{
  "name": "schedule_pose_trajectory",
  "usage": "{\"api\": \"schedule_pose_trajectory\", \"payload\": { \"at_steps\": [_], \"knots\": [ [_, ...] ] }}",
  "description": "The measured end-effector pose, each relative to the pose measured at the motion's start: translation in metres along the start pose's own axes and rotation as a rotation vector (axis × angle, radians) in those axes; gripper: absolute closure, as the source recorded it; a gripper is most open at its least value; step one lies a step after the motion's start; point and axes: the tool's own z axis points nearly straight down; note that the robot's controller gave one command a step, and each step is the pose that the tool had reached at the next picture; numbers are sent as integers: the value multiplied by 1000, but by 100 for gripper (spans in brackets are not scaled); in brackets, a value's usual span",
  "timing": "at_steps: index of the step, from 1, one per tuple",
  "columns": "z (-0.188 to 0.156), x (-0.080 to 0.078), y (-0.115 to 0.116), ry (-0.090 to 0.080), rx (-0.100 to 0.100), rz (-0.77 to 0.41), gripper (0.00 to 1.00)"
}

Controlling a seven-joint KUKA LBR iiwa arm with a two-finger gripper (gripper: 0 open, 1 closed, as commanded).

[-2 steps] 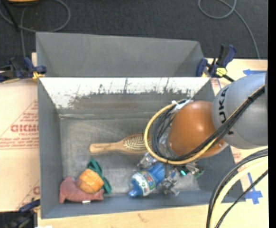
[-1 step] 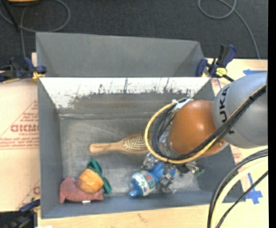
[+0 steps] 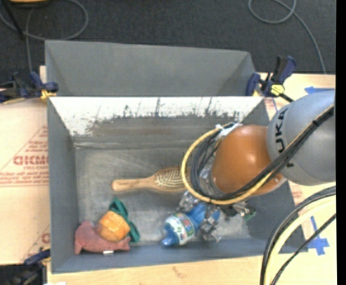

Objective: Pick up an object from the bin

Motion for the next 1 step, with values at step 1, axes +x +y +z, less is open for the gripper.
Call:
{"api": "schedule_pose_trajectory", "payload": {
  "at_steps": [1],
  "knots": [
    [-167, -12, 12, 12, -11, -21, 100]
  ]
}}
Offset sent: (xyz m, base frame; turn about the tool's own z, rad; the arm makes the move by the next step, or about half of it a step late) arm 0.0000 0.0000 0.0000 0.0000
